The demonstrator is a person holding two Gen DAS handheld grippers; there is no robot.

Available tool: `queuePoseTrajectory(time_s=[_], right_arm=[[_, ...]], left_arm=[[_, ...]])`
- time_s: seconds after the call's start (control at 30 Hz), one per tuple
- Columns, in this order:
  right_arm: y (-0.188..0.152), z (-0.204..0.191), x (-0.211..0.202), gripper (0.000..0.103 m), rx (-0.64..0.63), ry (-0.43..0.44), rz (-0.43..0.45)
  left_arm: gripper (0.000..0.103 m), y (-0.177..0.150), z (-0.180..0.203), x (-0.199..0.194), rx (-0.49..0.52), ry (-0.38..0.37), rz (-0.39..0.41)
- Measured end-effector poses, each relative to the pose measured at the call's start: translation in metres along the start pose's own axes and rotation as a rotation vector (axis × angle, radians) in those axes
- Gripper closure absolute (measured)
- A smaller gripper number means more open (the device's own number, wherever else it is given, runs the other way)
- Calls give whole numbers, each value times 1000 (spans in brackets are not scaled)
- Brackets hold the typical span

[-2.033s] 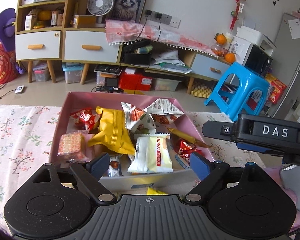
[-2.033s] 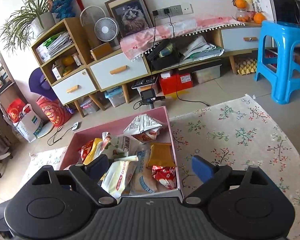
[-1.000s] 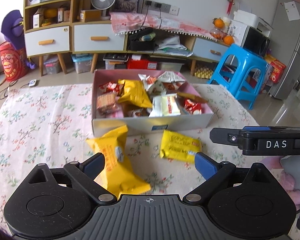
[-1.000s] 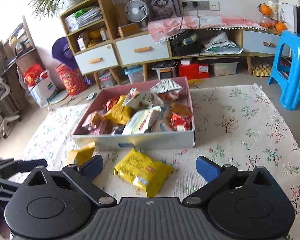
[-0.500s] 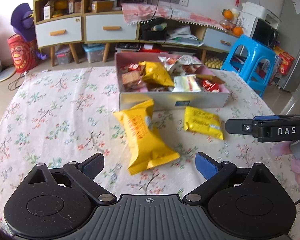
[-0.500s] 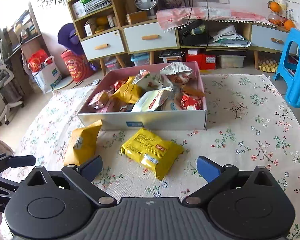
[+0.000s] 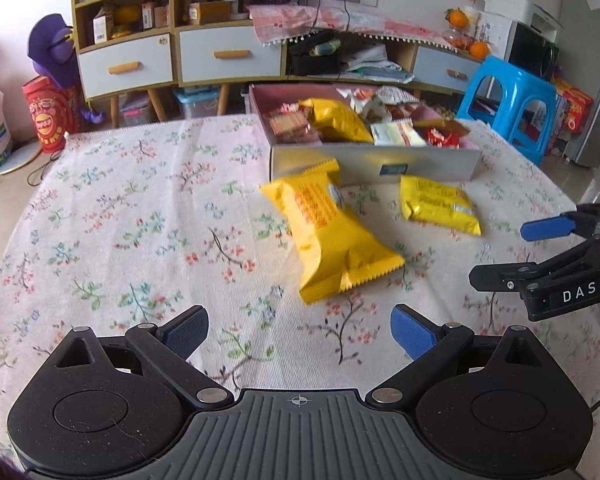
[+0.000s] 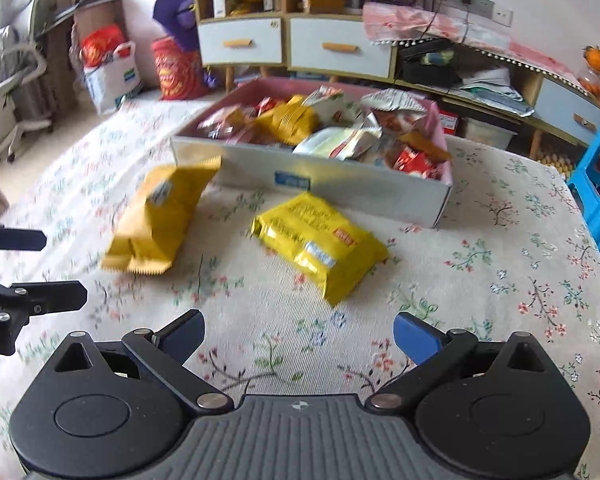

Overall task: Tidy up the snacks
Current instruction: 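Withdraw both tools from the box toward the two yellow packs, then grasp the yellow wafer pack with the left tool while the right tool grasps the yellow bag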

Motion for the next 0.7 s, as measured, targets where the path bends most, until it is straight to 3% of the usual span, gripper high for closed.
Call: queuePoseTrajectory(time_s=[0.2,0.37,0.7], right_arm=[[-9,2,15,10,-22,-16,-45],[-4,13,24,10,-6,-3,-30],[14,30,48,10,2,-6,-30]], left_arm=[[1,-14,6,18,-5,-24,-47],[0,-16,21,28,72,8,-15],[0,4,29,49,-3,34,-9]])
Point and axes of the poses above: each gripper's, at about its wrist camera, not at the fingertips, and x roughly the way its jaws point, z to its right, y to its top, the point moved 1 cm from there along x, roughly the way its jaws point, and after that the axes turned 9 degrees about z, right-handed, at the moved point
